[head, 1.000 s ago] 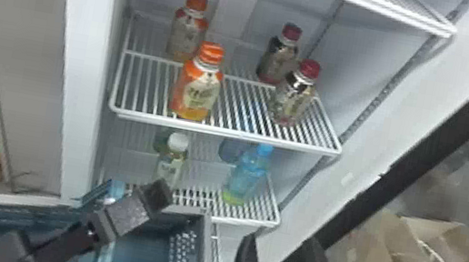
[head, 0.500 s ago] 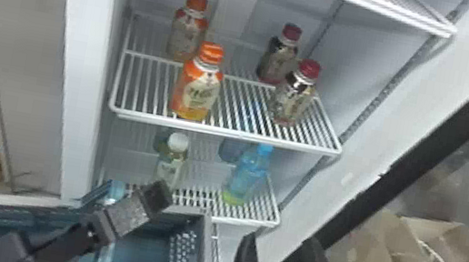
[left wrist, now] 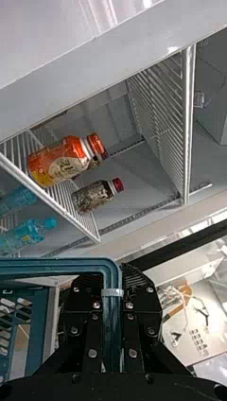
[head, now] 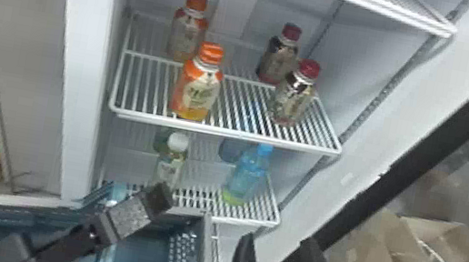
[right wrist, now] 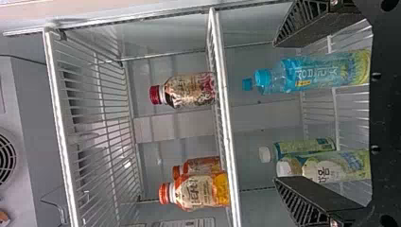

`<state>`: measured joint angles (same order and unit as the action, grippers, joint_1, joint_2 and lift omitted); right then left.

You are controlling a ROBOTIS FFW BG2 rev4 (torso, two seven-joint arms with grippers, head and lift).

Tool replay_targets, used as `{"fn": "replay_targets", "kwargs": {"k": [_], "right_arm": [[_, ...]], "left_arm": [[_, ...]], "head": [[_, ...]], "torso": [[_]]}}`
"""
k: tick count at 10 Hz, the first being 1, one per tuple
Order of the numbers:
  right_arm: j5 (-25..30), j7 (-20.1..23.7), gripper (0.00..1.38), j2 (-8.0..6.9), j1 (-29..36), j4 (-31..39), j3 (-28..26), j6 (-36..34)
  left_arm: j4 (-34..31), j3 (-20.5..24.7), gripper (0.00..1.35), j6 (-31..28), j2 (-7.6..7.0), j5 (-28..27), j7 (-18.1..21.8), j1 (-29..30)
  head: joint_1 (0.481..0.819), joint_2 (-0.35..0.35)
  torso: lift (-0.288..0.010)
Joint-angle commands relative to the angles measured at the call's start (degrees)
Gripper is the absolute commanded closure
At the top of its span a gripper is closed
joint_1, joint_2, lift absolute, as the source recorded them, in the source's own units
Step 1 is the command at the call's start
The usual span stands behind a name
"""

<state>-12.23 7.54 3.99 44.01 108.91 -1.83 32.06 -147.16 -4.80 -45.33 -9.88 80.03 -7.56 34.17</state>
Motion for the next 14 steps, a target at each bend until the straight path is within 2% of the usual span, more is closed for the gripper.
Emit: {"fn": "replay_targets", "kwargs": {"k": [1,14], "right_arm": [[-0.11,0.02,0.0,0.06,0.0,0.0,0.0,0.0],[-0.22,0.02,0.0,-0.03,0.0,-0.28,0.23,0.42]], "left_arm": [[-0.01,0.0,1.2,-0.09,-0.05,-0.05,0.0,0.0],[0.13,0.0,1.2,0.61,0.04,0.06,0.0,0.14]], "head": [[0.695,-0.35],[0.695,-0.35]], "torso": [[-0.069],[-0.069]]}}
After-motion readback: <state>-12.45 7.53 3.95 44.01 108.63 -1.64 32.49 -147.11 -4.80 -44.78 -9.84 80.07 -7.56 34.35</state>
